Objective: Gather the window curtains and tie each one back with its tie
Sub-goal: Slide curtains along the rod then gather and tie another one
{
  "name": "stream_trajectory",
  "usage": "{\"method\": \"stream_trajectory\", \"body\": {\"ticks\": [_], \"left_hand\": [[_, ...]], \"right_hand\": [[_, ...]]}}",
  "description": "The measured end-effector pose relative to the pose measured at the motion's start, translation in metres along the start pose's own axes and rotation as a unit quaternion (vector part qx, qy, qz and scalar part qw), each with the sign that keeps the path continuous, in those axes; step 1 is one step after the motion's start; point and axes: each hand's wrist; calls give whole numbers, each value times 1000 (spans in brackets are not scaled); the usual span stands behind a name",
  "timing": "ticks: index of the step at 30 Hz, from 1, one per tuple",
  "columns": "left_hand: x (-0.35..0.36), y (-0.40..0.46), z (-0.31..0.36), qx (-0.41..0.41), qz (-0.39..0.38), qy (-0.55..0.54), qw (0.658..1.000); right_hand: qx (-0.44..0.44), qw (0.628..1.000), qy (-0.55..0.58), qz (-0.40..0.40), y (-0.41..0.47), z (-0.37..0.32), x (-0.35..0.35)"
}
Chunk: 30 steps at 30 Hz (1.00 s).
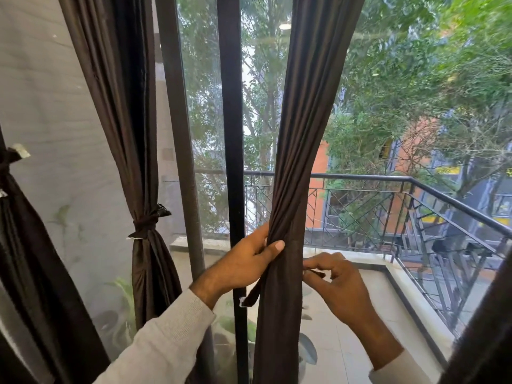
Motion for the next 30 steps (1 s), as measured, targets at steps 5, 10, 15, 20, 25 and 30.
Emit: {"method": "stream_trajectory", "body": {"ticks": [5, 10, 15, 20, 25, 30], "left_hand": [[-4, 9, 2, -9, 54, 195, 979], [4, 17, 13, -48, 85, 90, 991], [14, 16, 5, -58, 168, 44, 983], [23, 6, -1, 21, 209, 65, 976], [35, -22, -13, 149, 105, 90, 979], [26, -38, -35, 281, 28, 318, 905]], "right_hand": [[32, 995, 88, -16, -3, -4, -16], [4, 990, 141, -24, -11, -4, -24], [-70, 992, 100, -39, -22, 14, -25], [-80, 992, 69, -75, -28, 8, -23], [-57, 994, 90, 6, -25, 13, -14], [-47, 990, 127, 32, -27, 17, -7]]}}
Point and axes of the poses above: each hand's wrist, its own y-axis towards the middle knuckle, its own x-axis out of the palm, z = x × y, and after that the axes turned 4 degrees about -z, right-handed
